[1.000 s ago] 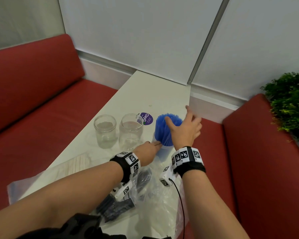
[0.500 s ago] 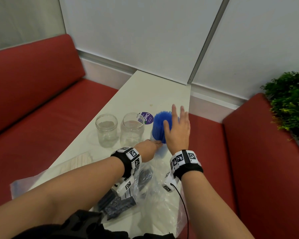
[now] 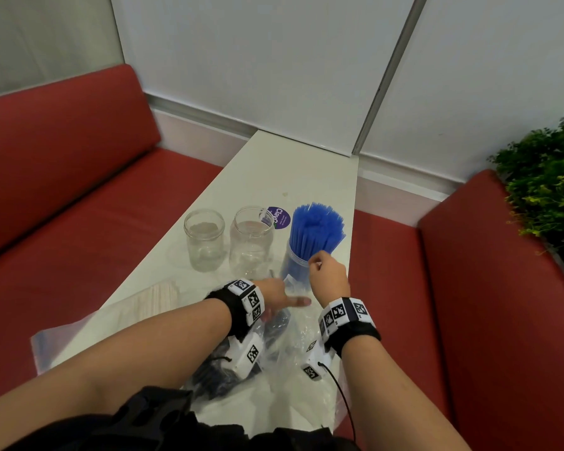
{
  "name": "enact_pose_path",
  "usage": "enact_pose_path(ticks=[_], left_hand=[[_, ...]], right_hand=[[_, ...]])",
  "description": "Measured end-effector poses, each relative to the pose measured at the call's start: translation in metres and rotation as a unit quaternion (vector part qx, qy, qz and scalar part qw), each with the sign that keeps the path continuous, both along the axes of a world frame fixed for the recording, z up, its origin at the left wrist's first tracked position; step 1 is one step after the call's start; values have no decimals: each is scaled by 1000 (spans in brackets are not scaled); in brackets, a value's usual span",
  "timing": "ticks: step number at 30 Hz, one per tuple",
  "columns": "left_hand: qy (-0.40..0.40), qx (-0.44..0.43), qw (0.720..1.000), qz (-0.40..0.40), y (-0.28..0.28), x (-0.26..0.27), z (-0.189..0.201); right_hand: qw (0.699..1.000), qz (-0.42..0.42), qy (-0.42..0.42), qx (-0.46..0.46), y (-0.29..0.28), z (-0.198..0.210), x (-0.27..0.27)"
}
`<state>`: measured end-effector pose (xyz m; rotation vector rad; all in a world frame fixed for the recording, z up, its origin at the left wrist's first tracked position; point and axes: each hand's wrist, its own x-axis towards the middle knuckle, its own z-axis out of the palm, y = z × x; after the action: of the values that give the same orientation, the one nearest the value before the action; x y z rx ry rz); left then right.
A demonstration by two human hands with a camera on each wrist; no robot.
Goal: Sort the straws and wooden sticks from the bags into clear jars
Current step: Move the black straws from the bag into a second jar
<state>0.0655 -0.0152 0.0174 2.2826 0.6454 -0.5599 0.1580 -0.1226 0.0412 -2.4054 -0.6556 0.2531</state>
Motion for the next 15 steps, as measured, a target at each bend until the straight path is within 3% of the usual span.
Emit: enact_pose_path(ticks=[2, 5, 8, 12, 15], left_hand=[[55, -42, 998, 0, -15, -8, -10], [-7, -108, 993, 52, -20, -16, -4], [-71, -265, 956, 104, 0, -20, 38], [-233, -355, 895, 137, 37, -28, 107], [-368, -367, 835, 180, 65, -41, 142]], right_hand=[[998, 6, 60, 12, -10, -13, -7], [995, -21, 95, -15, -28, -24, -14], [986, -105, 112, -72, -40, -27, -14], [966, -183, 167, 76, -30, -12, -33], [907, -191, 308, 215, -10, 10, -58]])
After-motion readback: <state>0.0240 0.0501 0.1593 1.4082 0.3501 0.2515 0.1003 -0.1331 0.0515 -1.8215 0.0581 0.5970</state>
